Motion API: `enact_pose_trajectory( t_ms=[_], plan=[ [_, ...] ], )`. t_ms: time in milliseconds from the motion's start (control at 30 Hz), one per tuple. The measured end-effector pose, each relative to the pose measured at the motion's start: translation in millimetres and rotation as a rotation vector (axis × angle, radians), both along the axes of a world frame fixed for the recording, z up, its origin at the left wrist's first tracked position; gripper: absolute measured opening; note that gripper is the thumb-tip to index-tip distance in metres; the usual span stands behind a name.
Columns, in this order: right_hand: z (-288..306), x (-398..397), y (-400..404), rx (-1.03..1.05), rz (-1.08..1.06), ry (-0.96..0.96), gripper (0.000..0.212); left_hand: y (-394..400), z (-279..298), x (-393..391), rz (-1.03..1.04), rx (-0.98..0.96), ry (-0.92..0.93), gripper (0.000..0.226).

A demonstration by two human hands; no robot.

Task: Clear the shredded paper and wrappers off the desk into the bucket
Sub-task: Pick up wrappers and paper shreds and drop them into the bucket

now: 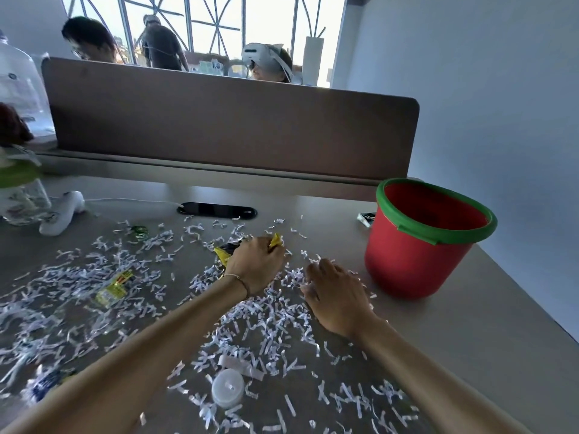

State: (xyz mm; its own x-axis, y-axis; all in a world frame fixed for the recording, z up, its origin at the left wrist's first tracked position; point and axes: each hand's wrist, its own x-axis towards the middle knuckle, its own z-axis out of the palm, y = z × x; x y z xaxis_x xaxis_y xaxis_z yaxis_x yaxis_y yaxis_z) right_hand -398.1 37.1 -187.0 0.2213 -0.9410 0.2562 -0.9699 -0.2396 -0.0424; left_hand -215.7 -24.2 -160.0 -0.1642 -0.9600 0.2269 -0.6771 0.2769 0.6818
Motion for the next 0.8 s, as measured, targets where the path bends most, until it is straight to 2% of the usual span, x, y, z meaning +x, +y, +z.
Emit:
enact_pose_trajectory(
  t_ms=[100, 200, 267, 400, 533, 633, 800],
  plan=[
    [1.7, 1.7, 3.1, -0.007, 0.041, 0.003, 0.025, 2.8, -0.2, 0.4, 0.007, 0.0, -0.015, 0.044],
    [1.1, 4.8, 1.0, 0.014, 0.036, 0.078, 0.032, 5.2, 2.5, -0.9, 0.033, 0.01, -0.062, 0.055],
    [2.0, 8.2, -0.5, 0.042, 0.028, 0.053, 0.036, 5.7, 5.6, -2.1, 0.052, 0.03, -0.054, 0.055],
    [22.1, 8.9, -4.5, 0.088, -0.025, -0.32, 0.038, 6.3, 19.8, -6.3, 0.05, 0.066, 0.025, 0.047],
    [76.2, -0.2, -6.1, 0.015, -0.006, -0.612, 0.046, 5.8, 48.1, -21.2, -0.015, 0.044, 0.034, 0.04],
    [132.4, -14.6, -5.7, -0.049, 0.001, -0.746, 0.045, -0.9, 76.4, -39.8, -0.013, 0.047, 0.152, 0.046],
    [200.0, -57.5, -20.4, -0.192, -0.11, -0.836, 0.045, -12.1, 121.1, -78.2, -0.092, 0.035, 0.213, 0.047]
  ],
)
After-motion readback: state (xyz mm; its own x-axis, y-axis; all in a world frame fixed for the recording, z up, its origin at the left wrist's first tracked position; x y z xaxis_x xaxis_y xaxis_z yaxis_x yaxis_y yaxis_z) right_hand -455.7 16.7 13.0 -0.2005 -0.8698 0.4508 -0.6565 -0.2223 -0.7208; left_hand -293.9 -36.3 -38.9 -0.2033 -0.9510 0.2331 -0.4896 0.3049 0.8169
